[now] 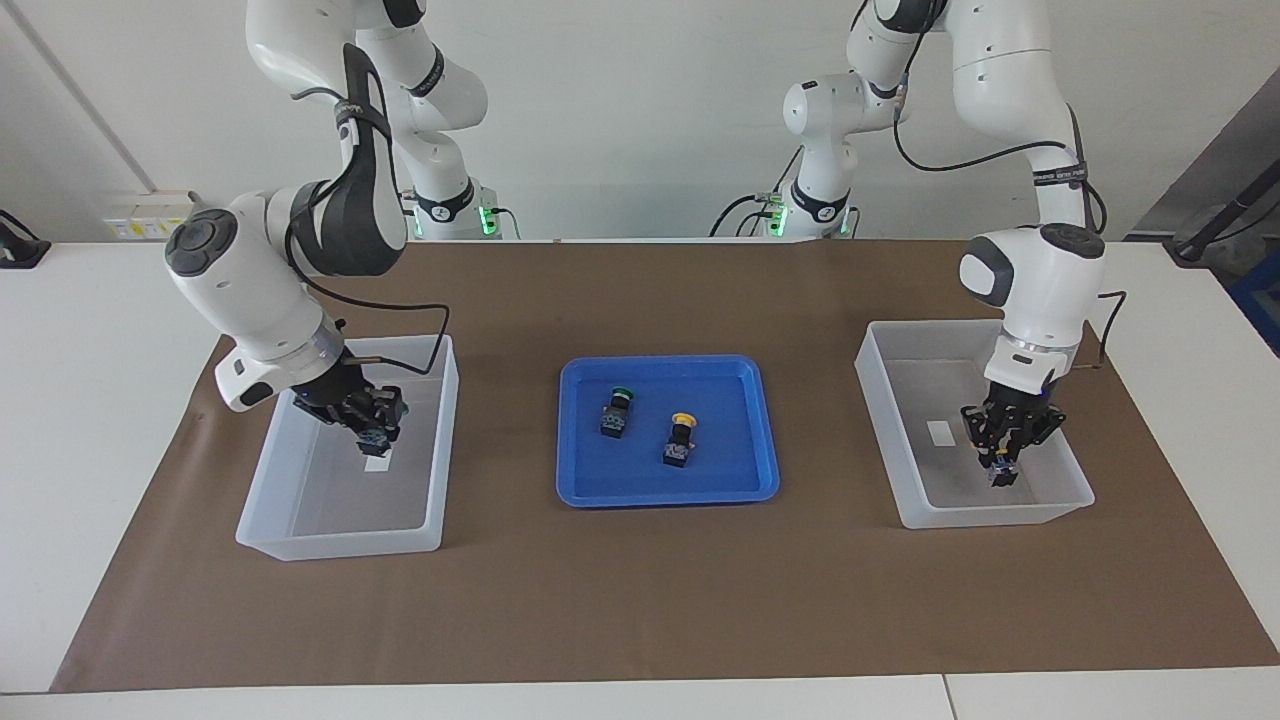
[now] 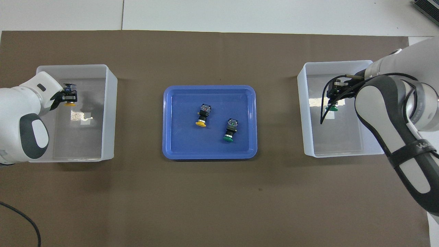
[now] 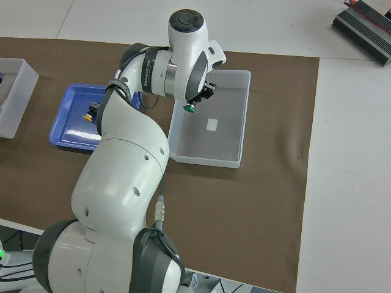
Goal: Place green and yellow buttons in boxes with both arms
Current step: 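Lower and release both buttons into their boxes with both grippers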
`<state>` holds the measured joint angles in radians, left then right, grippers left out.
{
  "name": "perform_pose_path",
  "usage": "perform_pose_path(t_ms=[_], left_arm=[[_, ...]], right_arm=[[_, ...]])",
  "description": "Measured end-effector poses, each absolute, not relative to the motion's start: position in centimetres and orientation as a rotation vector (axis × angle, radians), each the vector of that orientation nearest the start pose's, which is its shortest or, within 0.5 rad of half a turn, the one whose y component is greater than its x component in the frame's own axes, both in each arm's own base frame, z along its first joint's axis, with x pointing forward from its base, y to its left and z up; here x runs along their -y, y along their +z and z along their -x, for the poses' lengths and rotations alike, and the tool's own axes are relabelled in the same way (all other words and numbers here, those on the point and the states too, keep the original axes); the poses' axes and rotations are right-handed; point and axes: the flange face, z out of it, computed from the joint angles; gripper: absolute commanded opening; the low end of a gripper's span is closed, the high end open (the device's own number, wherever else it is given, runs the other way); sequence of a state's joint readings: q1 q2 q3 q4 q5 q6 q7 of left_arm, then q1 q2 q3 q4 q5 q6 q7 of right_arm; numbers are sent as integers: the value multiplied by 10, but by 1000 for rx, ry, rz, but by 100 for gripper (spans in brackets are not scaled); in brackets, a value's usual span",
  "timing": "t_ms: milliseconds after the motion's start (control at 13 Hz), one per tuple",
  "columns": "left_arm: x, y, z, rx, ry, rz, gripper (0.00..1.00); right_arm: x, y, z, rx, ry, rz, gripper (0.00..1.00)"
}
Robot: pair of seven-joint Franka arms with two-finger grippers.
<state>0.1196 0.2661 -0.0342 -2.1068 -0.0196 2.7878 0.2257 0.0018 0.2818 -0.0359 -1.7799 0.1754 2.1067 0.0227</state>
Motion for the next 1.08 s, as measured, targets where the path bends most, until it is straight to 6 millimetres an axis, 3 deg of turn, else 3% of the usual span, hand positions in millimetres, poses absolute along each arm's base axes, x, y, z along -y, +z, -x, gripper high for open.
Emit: perform_pose_path(t_ms=[77,154,231,385,462,538,615,846,1077], left_arm=[[-54,330,-609,-189,-648,3019,78],[-54,327,-608,-187,-661,3015,100],[-56,327,-608,-186,-667,3012,100],[-57,332,-611,-183,-695,3002,100],[-57,337,-612,-183,-710,2997,100],[-57,342,-614,-183,-724,2992,100],[-57,349,-615,-184,-740,2986,100],[-48,386,-614,-209,-694,3006,100],[-19,438,-605,-212,-587,3059,100]], right_arm=[[18,390,-633,-197,-71,2995,0],[22,380,-630,-181,-73,3001,0],[29,369,-626,-151,-95,3007,1],[42,347,-617,-100,-136,3021,12],[46,337,-612,-92,-141,3026,34],[48,332,-609,-88,-138,3027,72],[47,330,-607,-87,-133,3028,100],[46,336,-607,-83,-149,3027,100],[34,371,-614,-81,-226,3018,100]])
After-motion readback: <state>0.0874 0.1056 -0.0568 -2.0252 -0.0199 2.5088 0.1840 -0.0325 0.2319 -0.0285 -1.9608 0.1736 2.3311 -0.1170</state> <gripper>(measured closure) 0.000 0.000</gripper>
